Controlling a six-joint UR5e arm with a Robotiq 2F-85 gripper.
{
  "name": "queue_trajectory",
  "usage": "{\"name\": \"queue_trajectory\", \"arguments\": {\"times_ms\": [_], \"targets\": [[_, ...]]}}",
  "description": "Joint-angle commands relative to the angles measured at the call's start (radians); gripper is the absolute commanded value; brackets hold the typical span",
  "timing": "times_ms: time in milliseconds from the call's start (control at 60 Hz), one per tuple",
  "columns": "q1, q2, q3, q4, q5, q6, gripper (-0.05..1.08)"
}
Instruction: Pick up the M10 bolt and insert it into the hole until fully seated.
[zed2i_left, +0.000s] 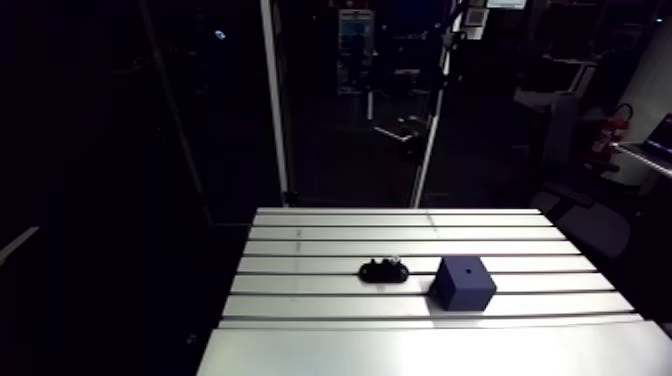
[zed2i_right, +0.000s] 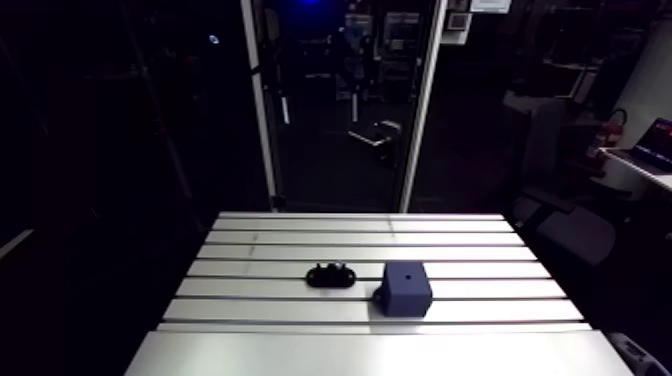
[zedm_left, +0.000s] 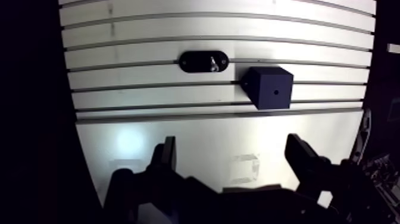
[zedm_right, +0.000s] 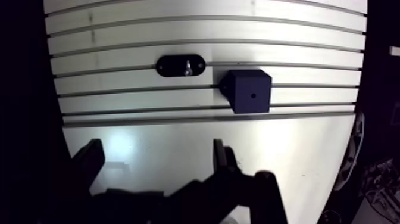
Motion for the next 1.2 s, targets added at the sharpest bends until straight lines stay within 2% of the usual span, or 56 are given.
{"name": "queue_trajectory", "arguments": {"times_ms": [17, 483, 800, 1083, 1200], "targets": [[0.051, 0.049, 0.002, -0.005, 0.015, -0.011, 0.0], [0.051, 0.049, 0.003, -0.005, 0.017, -0.011, 0.0], [0.051, 0.049, 0.022, -0.022, 0.011, -0.008, 0.0], [0.041, 0.046, 0.155, -0.266, 0.009, -0.012, 0.0], [0.028, 0.045, 0.239, -0.362, 0.007, -0.014, 0.01]]}}
